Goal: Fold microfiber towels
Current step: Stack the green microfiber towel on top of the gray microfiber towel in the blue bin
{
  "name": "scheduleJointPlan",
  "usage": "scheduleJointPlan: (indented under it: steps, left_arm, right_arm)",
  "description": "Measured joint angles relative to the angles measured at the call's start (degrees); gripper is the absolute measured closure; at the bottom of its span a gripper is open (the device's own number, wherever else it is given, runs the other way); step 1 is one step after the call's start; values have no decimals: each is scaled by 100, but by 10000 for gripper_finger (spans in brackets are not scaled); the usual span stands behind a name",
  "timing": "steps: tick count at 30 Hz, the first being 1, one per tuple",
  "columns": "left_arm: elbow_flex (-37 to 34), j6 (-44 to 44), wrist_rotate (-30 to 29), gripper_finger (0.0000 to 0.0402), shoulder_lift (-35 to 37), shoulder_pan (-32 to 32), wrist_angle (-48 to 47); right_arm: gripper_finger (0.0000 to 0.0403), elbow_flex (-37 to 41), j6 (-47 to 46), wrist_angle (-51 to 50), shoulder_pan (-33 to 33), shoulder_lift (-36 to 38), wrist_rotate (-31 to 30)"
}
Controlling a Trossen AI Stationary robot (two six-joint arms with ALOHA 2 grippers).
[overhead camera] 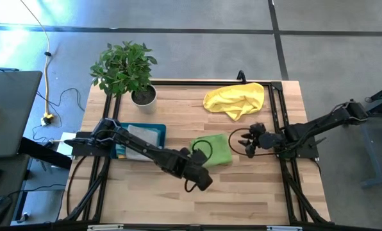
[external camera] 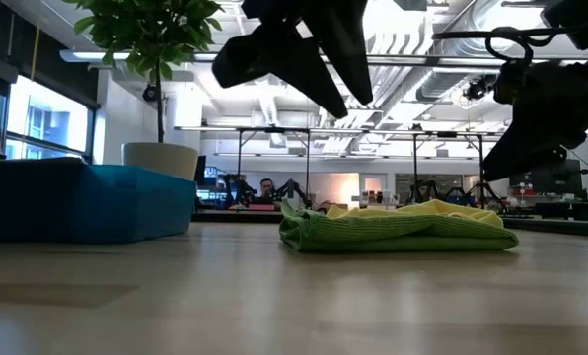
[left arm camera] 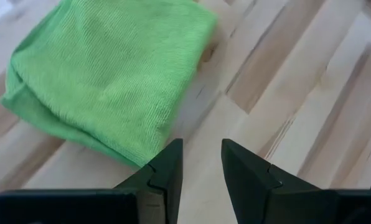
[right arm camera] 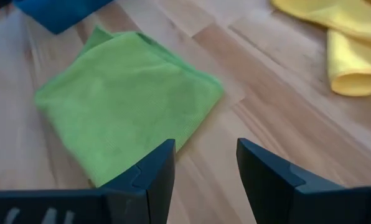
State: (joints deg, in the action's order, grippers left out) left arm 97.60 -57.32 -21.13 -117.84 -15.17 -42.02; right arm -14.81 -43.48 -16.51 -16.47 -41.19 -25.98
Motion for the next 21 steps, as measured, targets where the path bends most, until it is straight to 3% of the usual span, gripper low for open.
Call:
scheduleJointPlan:
  steps: [6, 13, 21]
  left_arm:
    - [-48, -372, 58, 302, 0, 13, 1]
    - [-455, -1408, 110, 291, -4, 21, -127]
    - [-896, -2552, -620, 192, -7, 191, -3]
  right_arm:
    - [238, 0, 4, 2, -2, 0, 55]
    - [238, 0, 4, 2, 0, -2, 55]
    - [238, 0, 4, 2, -1, -2, 53]
